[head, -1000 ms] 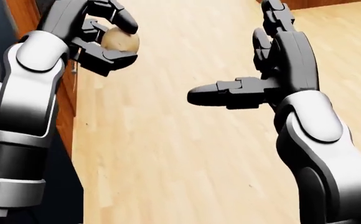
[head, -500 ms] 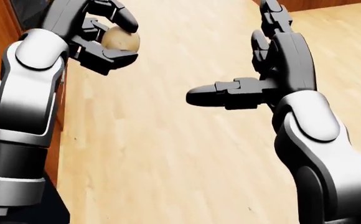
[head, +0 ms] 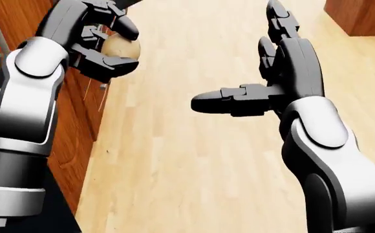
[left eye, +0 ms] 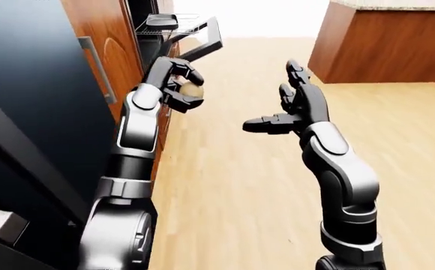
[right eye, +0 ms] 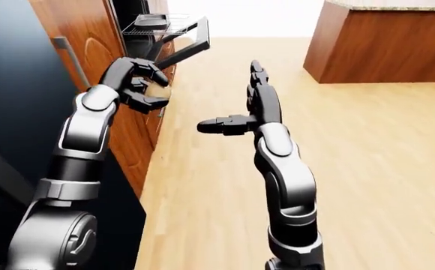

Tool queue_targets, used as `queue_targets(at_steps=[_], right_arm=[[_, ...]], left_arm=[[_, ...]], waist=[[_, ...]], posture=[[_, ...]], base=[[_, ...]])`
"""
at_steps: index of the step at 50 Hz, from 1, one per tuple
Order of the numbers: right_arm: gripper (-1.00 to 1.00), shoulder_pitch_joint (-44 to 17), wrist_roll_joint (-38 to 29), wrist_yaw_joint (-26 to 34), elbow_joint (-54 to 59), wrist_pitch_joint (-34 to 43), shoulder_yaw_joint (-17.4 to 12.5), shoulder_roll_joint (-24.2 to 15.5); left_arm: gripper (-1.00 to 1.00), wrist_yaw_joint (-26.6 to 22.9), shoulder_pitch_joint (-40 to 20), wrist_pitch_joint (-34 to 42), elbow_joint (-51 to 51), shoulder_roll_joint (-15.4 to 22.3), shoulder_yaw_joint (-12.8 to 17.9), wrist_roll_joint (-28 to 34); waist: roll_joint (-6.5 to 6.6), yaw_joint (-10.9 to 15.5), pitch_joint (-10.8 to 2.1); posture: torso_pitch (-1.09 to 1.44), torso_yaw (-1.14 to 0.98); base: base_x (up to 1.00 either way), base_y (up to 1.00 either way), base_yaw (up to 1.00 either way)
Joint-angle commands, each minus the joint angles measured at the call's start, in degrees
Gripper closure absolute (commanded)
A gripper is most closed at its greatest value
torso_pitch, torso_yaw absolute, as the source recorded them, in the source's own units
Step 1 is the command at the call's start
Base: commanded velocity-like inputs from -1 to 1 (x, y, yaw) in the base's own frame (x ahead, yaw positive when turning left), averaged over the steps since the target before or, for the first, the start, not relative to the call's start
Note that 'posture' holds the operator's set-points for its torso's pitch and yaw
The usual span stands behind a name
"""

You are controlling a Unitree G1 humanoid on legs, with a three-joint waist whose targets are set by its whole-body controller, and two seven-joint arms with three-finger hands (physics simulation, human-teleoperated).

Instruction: Place the potato on the rack of the oven.

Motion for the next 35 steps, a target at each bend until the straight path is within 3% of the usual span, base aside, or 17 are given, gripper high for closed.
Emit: queue_targets(at_steps=[1, 5, 6, 7, 15, 17, 18, 19, 20, 21, 24, 29, 31, 33, 34, 35], right_arm=[[-1.0, -1.58, -0.02, 0.0, -1.61, -1.53, -0.27, -0.23], [-1.0, -1.4, -0.14, 0.19, -1.55, -1.62, -0.24, -0.29], [-1.0, -1.4, -0.01, 0.31, -1.76, -1.61, -0.26, -0.25], [-1.0, -1.27, 0.15, 0.5, -2.04, -1.78, -0.19, -0.16], [-1.0, -2.44, 0.18, 0.64, -2.94, -0.28, -0.45, -0.66], [-1.0, -3.16, 0.27, 0.77, -3.05, 0.4, -0.61, -1.0], [-1.0, -3.84, 0.35, 0.88, -3.07, 0.97, -0.86, -1.38], [-1.0, -4.56, 0.53, 0.94, -3.13, 1.51, -1.23, -1.74], [-1.0, -5.02, 0.63, 0.96, -3.21, 1.94, -1.42, -2.04], [-1.0, -5.32, 0.79, 1.26, -2.77, 1.77, -1.57, -2.36], [-1.0, -6.61, 1.2, 1.67, -0.09, 0.72, -2.51, -3.33], [-1.0, -8.91, 2.29, 1.43, 2.24, 0.65, -3.75, -5.25], [-1.0, -9.07, 2.56, 1.17, 2.26, 0.76, -3.78, -5.56], [-1.0, -9.47, 2.82, 0.93, 2.32, 0.97, -3.85, -5.83], [-1.0, -9.49, 2.85, 0.83, 2.32, 0.92, -3.71, -5.83], [-1.0, -9.53, 2.98, 0.71, 2.32, 0.91, -3.74, -5.79]], left_arm=[[0.44, 0.76, -2.39, -1.98, -2.39, 0.41, 0.35, 0.08], [0.44, 0.69, -2.68, -1.87, -2.25, 0.34, 0.33, 0.1], [0.45, 0.67, -2.71, -1.85, -2.24, 0.34, 0.32, 0.11], [0.45, 0.61, -2.72, -1.69, -2.41, 0.36, 0.33, 0.13], [0.45, -0.25, -4.54, -0.58, -2.43, 1.82, 0.83, 0.35], [0.45, -0.34, -4.88, -0.38, -2.45, 2.13, 1.05, 0.25], [0.45, -0.41, -4.93, -0.19, -2.62, 2.23, 1.24, 0.03], [0.45, -0.54, -4.89, 0.01, -2.9, 2.43, 1.26, -0.02], [0.44, -0.49, -5.08, 0.13, -2.76, 2.54, 1.39, -0.18], [0.44, -0.65, -5.29, 0.72, -2.93, 2.52, 1.63, -0.64], [0.44, -0.84, -6.21, 1.27, -2.9, 3.2, 1.57, -0.77], [0.43, -1.05, -6.47, 2.09, -3.63, 3.66, 1.57, -0.85], [0.44, -0.95, -6.45, 1.99, -3.49, 3.63, 1.55, -0.87], [0.43, -0.87, -6.32, 1.84, -3.38, 3.59, 1.54, -0.9], [0.44, -0.83, -6.33, 1.81, -3.34, 3.57, 1.58, -0.95], [0.44, -0.8, -6.33, 1.79, -3.34, 3.57, 1.58, -0.97]], waist=[[0.38, -0.42, -1.18], [5.65, -1.15, -2.71], [5.27, -1.64, -0.75], [5.93, -1.49, -1.4], [2.38, 0.31, -0.85], [0.6, 0.67, -1.24], [-0.9, 0.78, -1.62], [-2.89, 0.59, -3.24], [-1.15, 0.21, -1.02], [-2.2, 0.67, -0.09], [-1.01, -0.25, -0.87], [1.57, -1.19, -0.6], [3.22, -1.49, -1.09], [6.26, -1.59, -2.07], [5.36, -1.35, -1.95], [5.84, -1.32, -0.6]], posture=[[0.0, 0.0], [0.0, 0.0], [0.0, 0.0], [0.0, 0.0], [0.0, 0.0], [0.0, 0.0], [0.0, 0.0], [0.0, 0.0], [0.0, 0.0], [0.0, 0.0], [0.0, 0.0], [0.0, 0.0], [0.0, 0.0], [0.0, 0.0], [0.0, 0.0], [0.0, 0.0]], base=[[0.26, 0.0, 0.16], [0.05, 0.0, 0.0], [0.05, 0.0, 0.0], [0.22, 0.0, 0.0], [0.39, 0.0, 0.0], [0.43, 0.0, 0.0], [0.44, 0.0, 0.0], [0.45, 0.0, 0.0], [0.45, 0.0, 0.0], [0.45, 0.0, 0.0], [0.47, 0.0, 0.0], [0.47, 0.0, 0.0], [0.46, 0.0, 0.0], [0.47, 0.0, 0.0], [0.46, 0.0, 0.0], [0.47, 0.0, 0.0]])
